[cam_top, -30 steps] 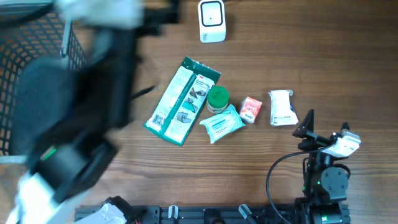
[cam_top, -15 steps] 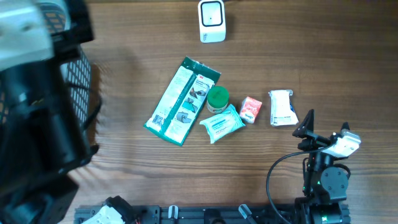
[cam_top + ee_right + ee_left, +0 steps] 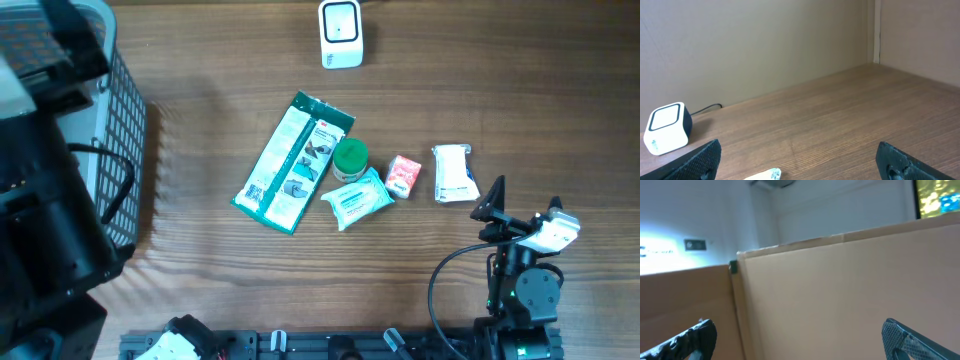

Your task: Scan the item barcode

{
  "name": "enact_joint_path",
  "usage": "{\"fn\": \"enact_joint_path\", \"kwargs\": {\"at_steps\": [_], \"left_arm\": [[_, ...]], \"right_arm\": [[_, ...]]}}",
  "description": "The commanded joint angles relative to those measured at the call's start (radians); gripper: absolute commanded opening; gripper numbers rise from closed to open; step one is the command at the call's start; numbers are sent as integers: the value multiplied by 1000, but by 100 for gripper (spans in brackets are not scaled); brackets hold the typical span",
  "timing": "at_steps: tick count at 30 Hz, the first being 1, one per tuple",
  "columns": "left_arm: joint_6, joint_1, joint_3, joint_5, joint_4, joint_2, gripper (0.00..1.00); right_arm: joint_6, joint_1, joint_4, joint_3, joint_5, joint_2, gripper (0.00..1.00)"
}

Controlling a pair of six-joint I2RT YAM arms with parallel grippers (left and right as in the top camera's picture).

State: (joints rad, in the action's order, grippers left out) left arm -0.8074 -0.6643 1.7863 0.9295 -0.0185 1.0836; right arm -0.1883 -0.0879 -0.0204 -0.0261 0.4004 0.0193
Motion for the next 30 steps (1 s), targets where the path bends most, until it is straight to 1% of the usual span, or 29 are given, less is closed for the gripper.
{"fn": "enact_joint_path", "kwargs": {"at_steps": [1,5,7,11,12,13,14,16,18,20,22,25,27,30], "left_arm": [[-87,9,-4,-58,-7,58,100],[-68,64,-66,-59,-21,38,100],[-17,118,-116,-69,-18,0,100],[163,233,-199,-101,-41,-113,100],[212,252,-209,-113,-67,-139,100],[296,275,-218,-144,-121,-175,100],[392,299,-219,-199,-203,-219,100],[553,332,-219,-310,-311,-289,100],[628,356,-219,-429,-378,-352,100],[645,375,-219,-553,-431,-416,100],[644,387,-219,-642,-459,-463,100],[644,419,-238,-657,-463,-556,100],[644,453,-279,-661,-438,-634,100],[644,533,-377,-739,-375,-772,100]], "right_arm": [[3,2,5,-2,-2,-5,100],[3,2,5,-2,-2,-5,100],[3,2,5,-2,-2,-5,100],[3,2,5,-1,-2,-5,100],[3,2,5,-2,-2,-5,100],[3,2,5,-2,-2,-5,100],[2,2,5,-2,-2,-5,100],[3,2,5,-2,-2,-5,100],[3,2,5,-2,-2,-5,100],[3,2,5,-2,-2,-5,100],[3,2,5,-2,-2,-5,100],[3,2,5,-2,-2,-5,100],[3,2,5,-2,-2,-5,100],[3,2,5,-2,-2,-5,100]]}}
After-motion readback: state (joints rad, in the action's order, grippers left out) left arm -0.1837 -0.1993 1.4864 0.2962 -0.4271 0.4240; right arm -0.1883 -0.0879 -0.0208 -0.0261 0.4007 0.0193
